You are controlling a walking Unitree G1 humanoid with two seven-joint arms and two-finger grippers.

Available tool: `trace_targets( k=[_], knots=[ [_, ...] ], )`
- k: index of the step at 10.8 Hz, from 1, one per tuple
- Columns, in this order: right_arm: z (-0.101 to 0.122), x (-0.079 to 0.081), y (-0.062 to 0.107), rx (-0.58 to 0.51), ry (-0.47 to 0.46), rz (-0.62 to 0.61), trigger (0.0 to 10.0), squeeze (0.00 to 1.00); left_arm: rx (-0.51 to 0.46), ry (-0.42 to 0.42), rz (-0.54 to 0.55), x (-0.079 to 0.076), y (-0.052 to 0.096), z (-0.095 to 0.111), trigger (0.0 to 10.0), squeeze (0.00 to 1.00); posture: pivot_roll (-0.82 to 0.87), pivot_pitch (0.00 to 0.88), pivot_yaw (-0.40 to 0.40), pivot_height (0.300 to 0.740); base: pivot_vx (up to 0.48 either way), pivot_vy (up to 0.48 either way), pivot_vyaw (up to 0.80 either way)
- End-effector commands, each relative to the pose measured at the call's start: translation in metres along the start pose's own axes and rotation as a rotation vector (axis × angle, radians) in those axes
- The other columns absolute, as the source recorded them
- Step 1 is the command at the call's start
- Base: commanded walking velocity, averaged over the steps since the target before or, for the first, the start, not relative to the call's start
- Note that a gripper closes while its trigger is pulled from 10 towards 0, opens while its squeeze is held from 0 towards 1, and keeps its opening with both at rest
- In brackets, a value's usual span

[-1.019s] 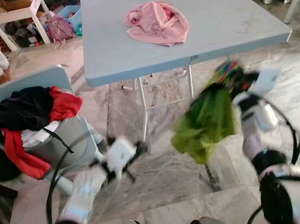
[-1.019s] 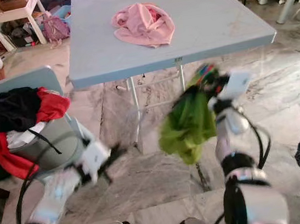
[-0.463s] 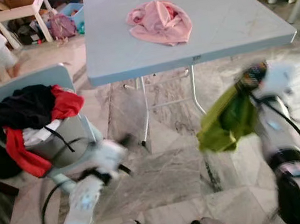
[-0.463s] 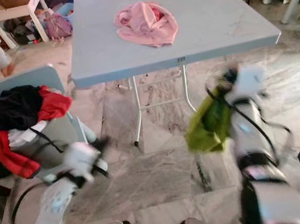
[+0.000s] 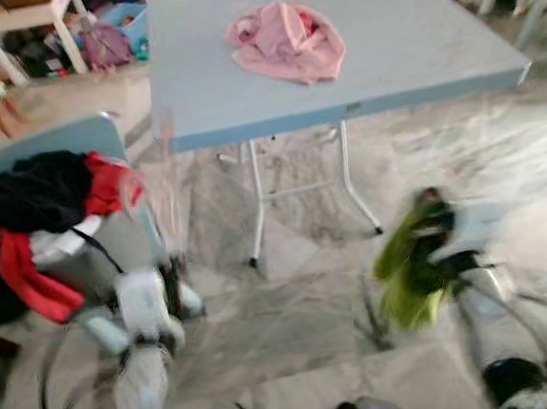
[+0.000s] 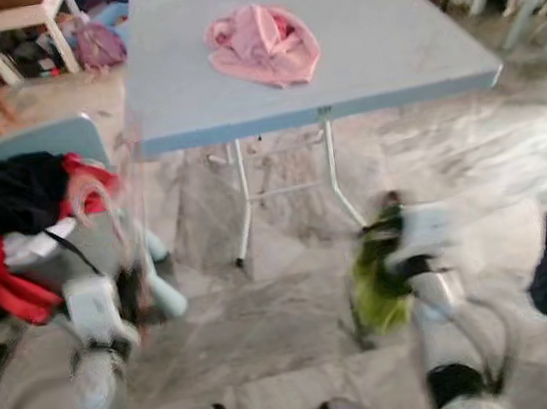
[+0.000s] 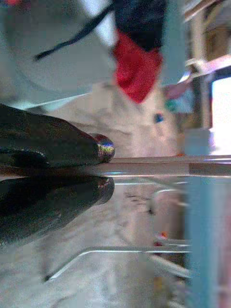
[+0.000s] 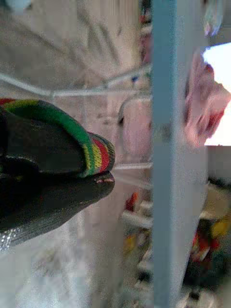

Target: Hang hanger

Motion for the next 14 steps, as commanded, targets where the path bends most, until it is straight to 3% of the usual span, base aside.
trace_targets(
  k=[1, 3, 6, 10, 14],
  knots=[
    [0.010, 0.012, -0.001, -0.056, 0.003, 0.028, 0.0, 0.00, -0.045, 0.002, 0.073, 0.013, -0.006, 0.017, 10.0, 0.00, 0.05, 0.074, -0.029, 0.740, 0.000, 0.000, 0.00],
    [0.038, 0.024, -0.013, -0.143, -0.029, 0.054, 0.0, 0.00, -0.160, 0.005, 0.064, 0.008, -0.017, 0.054, 10.0, 0.00, 0.04, 0.075, -0.020, 0.740, 0.000, 0.000, 0.00],
    [0.074, 0.026, -0.029, -0.237, -0.037, 0.072, 0.0, 0.00, -0.171, 0.027, 0.047, 0.001, -0.023, 0.066, 10.0, 0.00, 0.02, 0.079, -0.021, 0.740, 0.080, 0.000, 0.00],
    [0.065, 0.034, -0.023, -0.185, -0.068, 0.086, 0.0, 0.00, -0.159, 0.044, 0.045, -0.003, -0.020, 0.069, 10.0, 0.00, 0.03, 0.079, -0.025, 0.740, 0.259, 0.000, 0.00],
    [0.066, 0.029, -0.027, -0.171, -0.056, 0.094, 0.0, 0.00, -0.156, 0.055, 0.046, -0.006, -0.022, 0.070, 10.0, 0.00, 0.03, 0.076, -0.034, 0.740, 0.308, 0.000, 0.00]
  ],
)
Point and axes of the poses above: a point about 5 cm out from each wrist's last joint towards the gripper, its own y axis pointing back from the gripper into the wrist, its own z axis along the axis of the wrist's last joint, x = y × z, the point moved 2 cm from there along -y, pointing out of the wrist towards the gripper, and after that the axes turned 8 degrees about -y, right-handed, at the moved point
